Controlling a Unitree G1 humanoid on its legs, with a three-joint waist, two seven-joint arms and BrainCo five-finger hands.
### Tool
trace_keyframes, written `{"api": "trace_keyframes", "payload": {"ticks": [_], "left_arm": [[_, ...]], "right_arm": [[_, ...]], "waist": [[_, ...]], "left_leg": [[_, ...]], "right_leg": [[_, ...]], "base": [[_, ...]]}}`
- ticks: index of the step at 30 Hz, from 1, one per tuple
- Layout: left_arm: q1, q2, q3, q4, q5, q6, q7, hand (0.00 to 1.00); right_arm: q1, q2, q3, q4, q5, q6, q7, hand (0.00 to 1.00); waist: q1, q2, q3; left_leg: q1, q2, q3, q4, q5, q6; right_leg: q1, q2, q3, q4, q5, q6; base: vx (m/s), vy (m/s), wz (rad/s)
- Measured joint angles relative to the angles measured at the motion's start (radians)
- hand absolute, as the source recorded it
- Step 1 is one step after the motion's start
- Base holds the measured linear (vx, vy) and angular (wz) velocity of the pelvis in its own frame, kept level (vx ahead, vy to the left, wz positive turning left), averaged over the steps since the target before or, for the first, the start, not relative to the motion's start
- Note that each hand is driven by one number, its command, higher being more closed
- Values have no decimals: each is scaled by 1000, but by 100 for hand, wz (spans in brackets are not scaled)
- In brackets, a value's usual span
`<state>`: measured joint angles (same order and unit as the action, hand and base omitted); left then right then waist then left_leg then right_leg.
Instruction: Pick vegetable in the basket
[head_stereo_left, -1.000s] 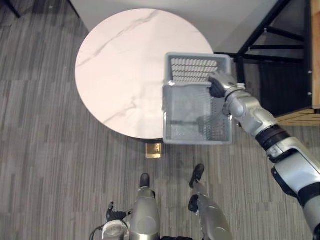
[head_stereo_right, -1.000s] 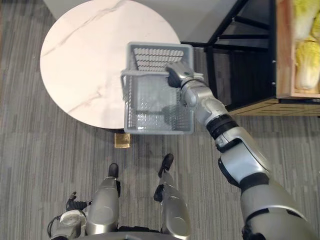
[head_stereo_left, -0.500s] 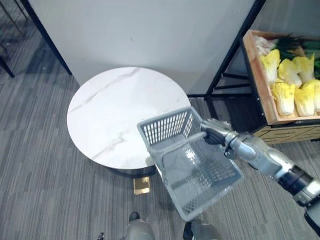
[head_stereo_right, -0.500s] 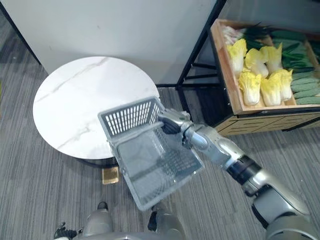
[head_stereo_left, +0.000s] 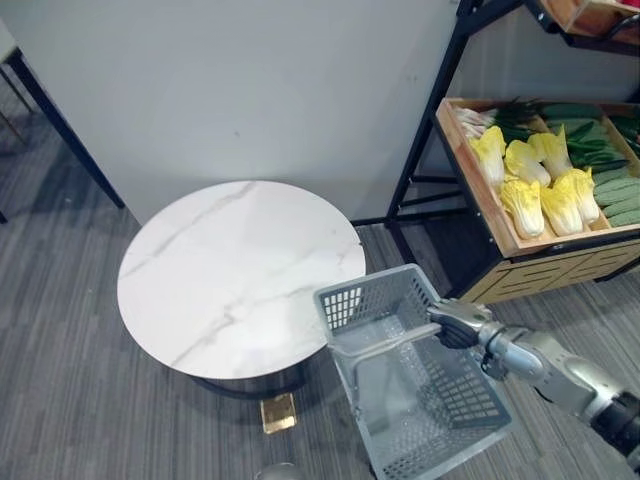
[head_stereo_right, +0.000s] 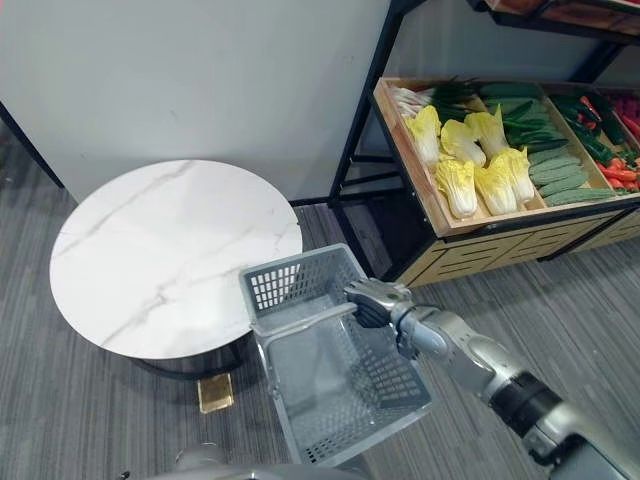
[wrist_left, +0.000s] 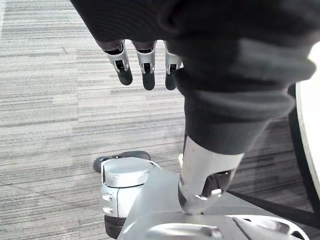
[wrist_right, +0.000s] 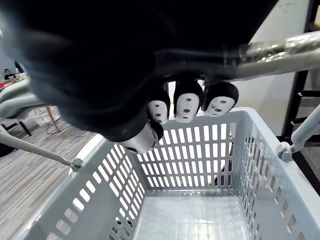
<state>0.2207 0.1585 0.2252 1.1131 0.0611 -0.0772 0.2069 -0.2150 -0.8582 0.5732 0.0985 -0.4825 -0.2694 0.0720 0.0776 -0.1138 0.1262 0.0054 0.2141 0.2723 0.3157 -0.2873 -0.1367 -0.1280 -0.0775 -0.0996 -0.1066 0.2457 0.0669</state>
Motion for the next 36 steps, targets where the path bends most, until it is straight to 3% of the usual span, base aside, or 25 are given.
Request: {"api": "trace_keyframes", "payload": {"ticks": [3, 6, 7, 8, 9, 11, 13, 16, 18, 19, 21, 22, 23, 24, 25, 28, 30, 31, 32, 33, 34, 36], "left_arm": [[3, 4, -39, 0, 2, 1, 2, 0], [-6, 17, -83, -1, 3, 0, 2, 0], [-8, 21, -90, -1, 5, -1, 2, 0], [-15, 25, -101, 1, 20, 0, 2, 0], [-30, 15, -111, 2, 33, 0, 3, 0], [-42, 9, -113, 3, 35, -1, 4, 0], [-46, 15, -139, 9, 36, 0, 5, 0], [-42, 15, -148, 13, 32, 0, 6, 0], [-51, 18, -149, 27, 32, 1, 5, 0], [-62, 13, -146, 45, 32, 1, 4, 0], [-67, 12, -141, 64, 32, 1, 3, 0], [-68, 13, -142, 63, 32, 1, 3, 0], [-68, 17, -142, 63, 32, 1, 3, 0], [-69, 17, -142, 71, 32, 3, 2, 0], [-70, 6, -145, 73, 35, 9, 3, 0], [-71, 18, -132, 71, 41, 12, 4, 0], [-68, 20, -106, 69, 41, 11, 5, 0], [-63, 19, -95, 68, 41, 7, 6, 0], [-60, 14, -93, 68, 41, 1, 6, 0], [-57, 0, -85, 64, 39, -6, 7, 0], [-51, -15, -78, 58, 31, -8, 8, 0], [-36, -46, -69, 32, 19, -9, 18, 0]], "right_arm": [[103, 4, -123, 12, -31, 2, -25, 100], [105, 9, -172, 40, -68, 20, -48, 100], [105, 9, -176, 40, -70, 27, -51, 100], [105, 17, -176, 41, -90, 41, -57, 100], [105, 24, -176, 43, -108, 47, -63, 100], [84, 26, -174, 65, -108, 46, -67, 100], [67, 58, -177, 132, -107, 48, -71, 100], [-21, 114, -175, 202, -107, 46, -70, 100], [-59, 127, -175, 213, -107, 47, -70, 100], [-59, 129, -175, 215, -107, 49, -70, 100], [-61, 140, -175, 213, -107, 49, -70, 100], [-60, 140, -175, 212, -107, 49, -71, 100], [-59, 142, -175, 212, -107, 49, -71, 100], [-58, 148, -175, 212, -107, 51, -71, 100], [-37, 148, -177, 204, -107, 55, -72, 100], [-3, 150, -177, 170, -107, 60, -72, 100], [13, 151, -173, 159, -107, 60, -72, 100], [12, 153, -171, 150, -107, 59, -74, 100], [6, 155, -171, 149, -107, 59, -77, 100], [-9, 163, -170, 149, -106, 59, -78, 100], [-18, 172, -164, 152, -105, 58, -79, 100], [-18, 172, -148, 154, -101, 58, -78, 100]], "waist": [[-28, 27, 5], [-48, 32, 9], [-50, 19, 16], [-48, 23, 17], [-48, 60, 23], [-46, 68, 32], [-45, 69, 33], [-27, 65, 30], [-26, 68, 30], [-32, 71, 27], [-30, 86, 18], [-45, 85, 17], [-49, 79, 17], [-48, 79, 18], [-55, 97, 7], [-57, 99, 6], [-55, 100, 8], [-45, 90, 13], [-41, 92, 12], [-37, 96, 13], [-34, 100, 13], [-21, 116, 15]], "left_leg": [[-4, -9, 8, 69, -39, 22], [-55, -20, 60, 179, -94, 55], [-65, -21, 78, 204, -107, 65], [-69, -22, 123, 211, -111, 83], [-69, -2, 177, 187, -95, 119], [-70, 6, 234, 155, -64, 128], [-32, -5, 326, 79, -21, 144], [-13, -6, 462, 19, 16, 142], [-10, 10, 541, 25, 22, 133], [6, 8, 568, 14, 33, 119], [28, 32, 634, -54, 78, 108], [40, 29, 674, -78, 94, 97], [52, 23, 695, -87, 99, 89], [65, 26, 719, -90, 106, 81], [70, 43, 730, -103, 128, 75], [65, 101, 724, -26, 150, 74], [64, 152, 667, 94, 171, 85], [27, 170, 559, 189, 169, 92], [5, 160, 484, 216, 151, 82], [-42, 116, 325, 231, 115, 66], [-74, 62, 179, 199, 83, 52], [-79, 3, -8, 61, 70, 31]], "right_leg": [[-25, -15, 25, 104, -35, 19], [-84, -31, 81, 148, -32, 29], [-96, -33, 88, 139, -52, 17], [-121, -58, 32, 143, -101, -41], [-150, -91, -84, 175, -190, -87], [-202, -144, -240, 365, -207, -116], [-156, -234, -424, 642, -285, -193], [-79, -267, -501, 692, -394, -127], [-81, -259, -530, 646, -399, -115], [-66, -193, -541, 545, -382, -106], [-23, -118, -536, 368, -366, -113], [-28, -157, -615, 414, -386, -128], [-23, -175, -628, 421, -391, -103], [-28, -161, -618, 411, -387, -88], [-16, -98, -588, 327, -343, -89], [14, -18, -544, 212, -293, -114], [46, 7, -495, 178, -287, -122], [63, 17, -442, 156, -279, -121], [63, 18, -416, 151, -274, -119], [61, 21, -370, 135, -262, -112], [61, 31, -322, 114, -252, -100], [50, 57, -240, 107, -232, -95]], "base": [[-81, 108, -8], [-154, 115, -46], [-283, 161, -83], [-269, 149, -102], [-313, 158, -117], [-237, 143, -85], [-150, 158, -100], [-50, 21, -140], [-38, -80, -145], [-11, -113, -109], [-42, -178, -124], [-52, -173, -105], [-18, -153, -88], [12, -154, -85], [20, -177, -79], [23, -180, -69], [10, -98, -74], [-1, -53, -85], [2, -40, -120], [18, -3, -129], [18, 4, -132], [31, 67, -135]]}}
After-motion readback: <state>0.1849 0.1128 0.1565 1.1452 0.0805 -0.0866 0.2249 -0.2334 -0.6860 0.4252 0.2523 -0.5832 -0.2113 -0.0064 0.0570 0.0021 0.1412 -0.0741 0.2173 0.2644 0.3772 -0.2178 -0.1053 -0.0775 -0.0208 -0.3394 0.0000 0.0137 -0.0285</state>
